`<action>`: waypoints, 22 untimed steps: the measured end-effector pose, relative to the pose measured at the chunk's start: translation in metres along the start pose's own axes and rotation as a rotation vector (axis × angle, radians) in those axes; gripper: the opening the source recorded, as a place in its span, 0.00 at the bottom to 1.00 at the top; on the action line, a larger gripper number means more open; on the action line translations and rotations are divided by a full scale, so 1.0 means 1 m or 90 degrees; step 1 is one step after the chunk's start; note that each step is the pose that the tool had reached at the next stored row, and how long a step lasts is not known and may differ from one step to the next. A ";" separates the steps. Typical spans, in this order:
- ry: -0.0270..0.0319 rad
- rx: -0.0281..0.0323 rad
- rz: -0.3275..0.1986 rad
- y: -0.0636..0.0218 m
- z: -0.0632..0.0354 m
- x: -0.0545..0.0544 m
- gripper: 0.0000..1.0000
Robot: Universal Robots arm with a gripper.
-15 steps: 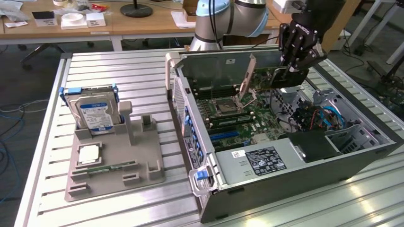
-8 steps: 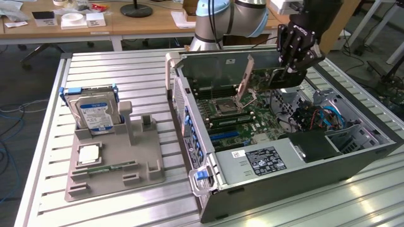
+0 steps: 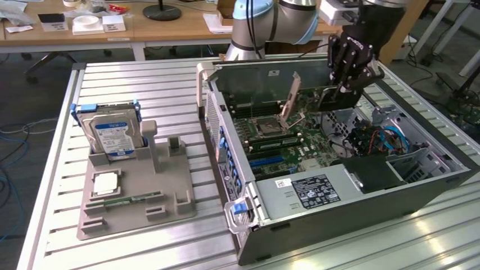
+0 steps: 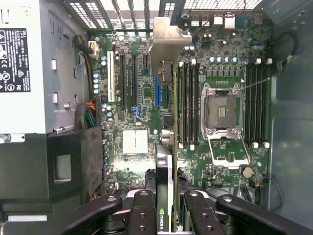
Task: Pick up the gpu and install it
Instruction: 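Insert the gpu into the slot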
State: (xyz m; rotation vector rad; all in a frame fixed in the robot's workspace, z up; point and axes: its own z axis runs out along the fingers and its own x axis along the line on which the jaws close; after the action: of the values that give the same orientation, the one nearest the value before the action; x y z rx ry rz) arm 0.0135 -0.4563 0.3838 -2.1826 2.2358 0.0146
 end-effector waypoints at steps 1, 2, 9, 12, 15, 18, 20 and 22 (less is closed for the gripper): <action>0.0000 0.0000 0.000 0.0007 0.0018 0.000 0.27; -0.0001 0.0000 0.000 0.0012 0.0036 0.000 0.27; 0.0000 0.0000 0.000 0.0101 0.0144 0.001 0.27; 0.0001 0.0000 0.000 0.0111 0.0150 0.001 0.27; -0.0002 0.0000 0.000 0.0112 0.0161 0.001 0.27; 0.0001 0.0000 0.000 0.0127 0.0249 0.001 0.27; 0.0001 0.0000 0.000 0.0127 0.0250 0.001 0.27; 0.0000 0.0000 0.000 0.0127 0.0250 0.001 0.27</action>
State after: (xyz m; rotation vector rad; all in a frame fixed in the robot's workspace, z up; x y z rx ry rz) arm 0.0009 -0.4564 0.3587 -2.1834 2.2351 0.0146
